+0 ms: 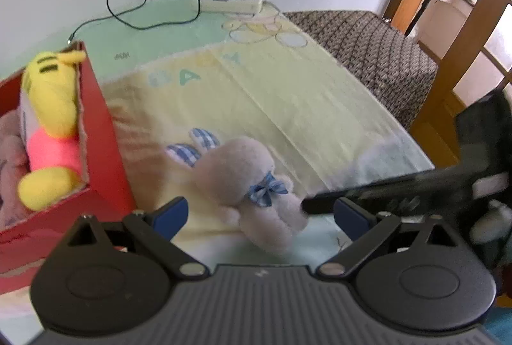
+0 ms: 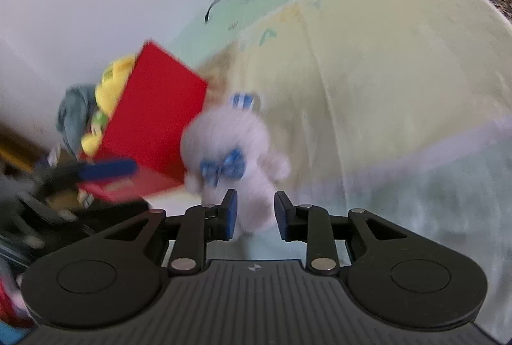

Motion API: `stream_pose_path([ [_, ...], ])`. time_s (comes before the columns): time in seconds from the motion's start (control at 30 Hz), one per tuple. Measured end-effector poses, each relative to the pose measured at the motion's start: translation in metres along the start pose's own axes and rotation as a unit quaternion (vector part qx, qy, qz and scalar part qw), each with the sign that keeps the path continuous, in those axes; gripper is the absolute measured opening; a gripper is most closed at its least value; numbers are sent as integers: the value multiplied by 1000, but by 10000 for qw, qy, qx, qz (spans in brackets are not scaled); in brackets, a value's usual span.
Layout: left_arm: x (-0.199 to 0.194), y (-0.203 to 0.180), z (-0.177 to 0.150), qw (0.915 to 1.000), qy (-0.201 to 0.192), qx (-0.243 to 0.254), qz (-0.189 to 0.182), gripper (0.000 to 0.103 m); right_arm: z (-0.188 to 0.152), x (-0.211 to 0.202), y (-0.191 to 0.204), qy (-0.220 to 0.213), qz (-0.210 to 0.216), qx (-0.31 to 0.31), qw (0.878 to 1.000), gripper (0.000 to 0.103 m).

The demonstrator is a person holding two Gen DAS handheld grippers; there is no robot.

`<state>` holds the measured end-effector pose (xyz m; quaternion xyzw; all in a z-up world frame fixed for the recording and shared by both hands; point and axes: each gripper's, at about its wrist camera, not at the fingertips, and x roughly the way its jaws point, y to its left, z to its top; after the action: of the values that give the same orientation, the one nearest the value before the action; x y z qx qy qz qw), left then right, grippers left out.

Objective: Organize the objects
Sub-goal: 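Lift the white teddy bear and carry it over the red box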

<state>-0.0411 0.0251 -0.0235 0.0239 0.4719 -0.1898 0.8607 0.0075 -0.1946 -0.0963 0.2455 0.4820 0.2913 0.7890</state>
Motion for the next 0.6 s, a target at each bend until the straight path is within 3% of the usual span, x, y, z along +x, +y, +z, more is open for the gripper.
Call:
stream_pose_path([
  [0.17, 24, 0, -4, 9994, 326, -92, 112, 96, 13, 1, -7, -190, 112, 172, 9996, 35],
  [0.37, 45, 7, -11, 9972, 646, -274, 276, 95, 23, 36, -1, 33, 276, 162, 9995, 53],
  [0.6, 59, 13, -7, 9955, 738, -515, 288, 95, 27, 64, 5, 433, 608, 205, 9970, 60],
])
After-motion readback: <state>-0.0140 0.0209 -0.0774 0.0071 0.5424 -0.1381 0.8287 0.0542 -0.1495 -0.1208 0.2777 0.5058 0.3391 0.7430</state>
